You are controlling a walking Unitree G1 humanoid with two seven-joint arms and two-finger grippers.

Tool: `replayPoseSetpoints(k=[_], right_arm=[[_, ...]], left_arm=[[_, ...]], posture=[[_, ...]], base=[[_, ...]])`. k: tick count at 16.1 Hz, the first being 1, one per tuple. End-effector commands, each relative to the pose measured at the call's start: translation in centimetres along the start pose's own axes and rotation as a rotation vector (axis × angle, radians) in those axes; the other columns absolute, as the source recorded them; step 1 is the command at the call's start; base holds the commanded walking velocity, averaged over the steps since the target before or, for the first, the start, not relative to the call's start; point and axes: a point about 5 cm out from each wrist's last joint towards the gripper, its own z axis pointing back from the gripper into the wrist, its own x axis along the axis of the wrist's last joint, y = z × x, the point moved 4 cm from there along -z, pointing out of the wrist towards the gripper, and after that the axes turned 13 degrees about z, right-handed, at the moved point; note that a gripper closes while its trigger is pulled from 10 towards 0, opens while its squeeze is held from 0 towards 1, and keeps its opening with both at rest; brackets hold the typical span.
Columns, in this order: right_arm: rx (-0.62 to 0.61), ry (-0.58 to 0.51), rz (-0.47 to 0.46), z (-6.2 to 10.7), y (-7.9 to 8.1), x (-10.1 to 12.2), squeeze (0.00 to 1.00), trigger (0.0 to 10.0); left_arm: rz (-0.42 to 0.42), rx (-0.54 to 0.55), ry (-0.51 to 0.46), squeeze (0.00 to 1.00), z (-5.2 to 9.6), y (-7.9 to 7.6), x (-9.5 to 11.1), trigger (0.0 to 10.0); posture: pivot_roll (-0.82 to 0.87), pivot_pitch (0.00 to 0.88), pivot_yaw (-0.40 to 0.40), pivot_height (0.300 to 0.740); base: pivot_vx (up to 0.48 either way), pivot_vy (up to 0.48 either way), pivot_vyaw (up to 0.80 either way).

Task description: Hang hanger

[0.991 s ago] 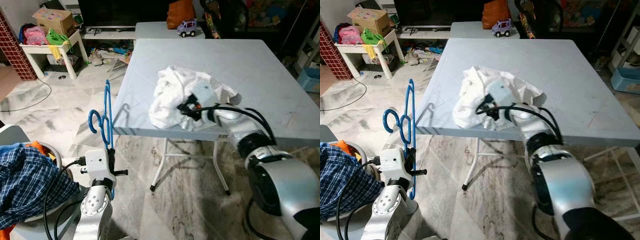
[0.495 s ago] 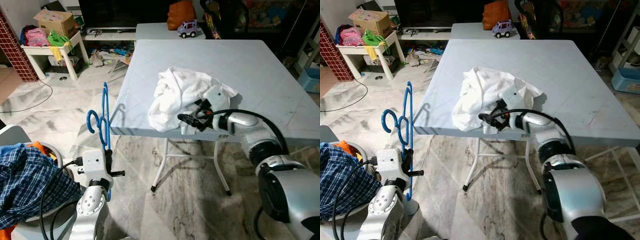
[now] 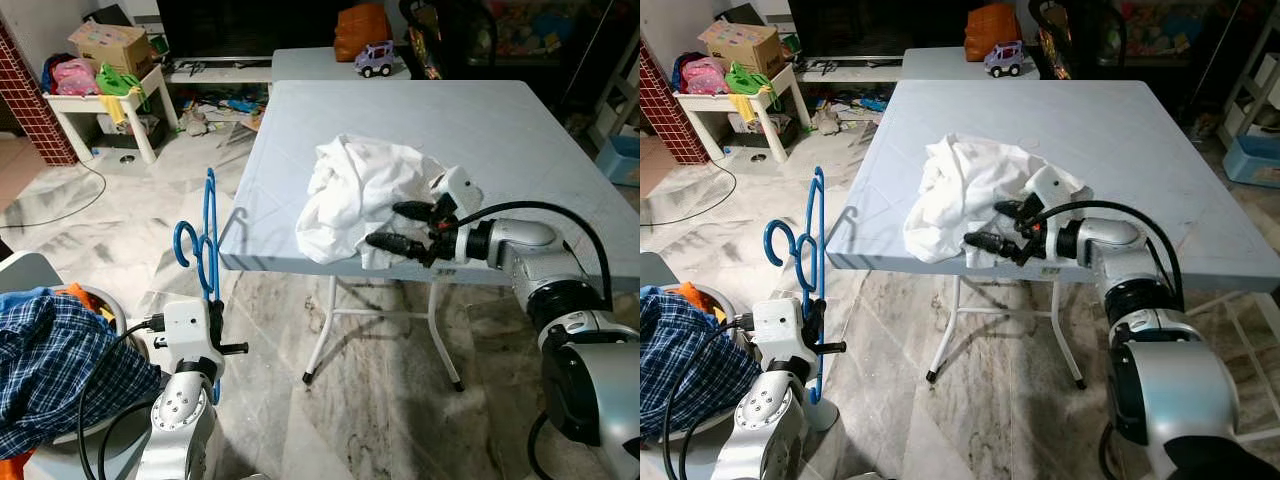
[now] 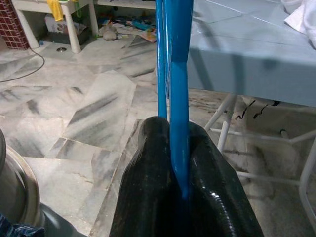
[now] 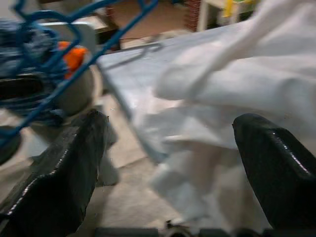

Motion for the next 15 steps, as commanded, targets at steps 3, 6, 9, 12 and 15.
replayPoseSetpoints(k=[3, 6, 9, 12, 15], right_arm=[[0.130, 0.008, -0.018, -1.1, 2.1, -0.7, 1.00, 10.0], [0.187, 0.021, -0.057, -1.7, 3.7, -1.9, 1.00, 10.0], [0.096, 0.036, -0.066, -3.4, 4.1, -2.5, 1.00, 10.0], [0.083, 0.032, -0.081, -4.8, 4.9, -2.5, 1.00, 10.0], [0.050, 0.053, -0.075, -6.3, 5.4, -2.4, 1.00, 10.0]], left_arm=[[0.024, -0.019, 0.006, 0.00, 0.0, -0.1, 0.1, 10.0], [0.030, -0.026, 0.005, 0.00, 0.1, -0.1, 0.3, 10.0], [0.026, -0.036, 0.006, 0.00, 0.2, 0.0, 0.4, 10.0], [0.030, -0.043, 0.004, 0.00, 0.5, 0.0, 0.5, 10.0], [0.030, -0.040, 0.008, 0.00, 0.8, 0.1, 0.4, 10.0]], posture=[[0.02, 0.000, 0.048, 0.740], [0.03, 0.000, 0.051, 0.740], [0.03, 0.000, 0.057, 0.740], [0.04, 0.000, 0.055, 0.740], [0.06, 0.000, 0.052, 0.740]], base=[[0.000, 0.000, 0.00], [0.000, 0.000, 0.00], [0.000, 0.000, 0.00], [0.000, 0.000, 0.00], [0.000, 0.000, 0.00]])
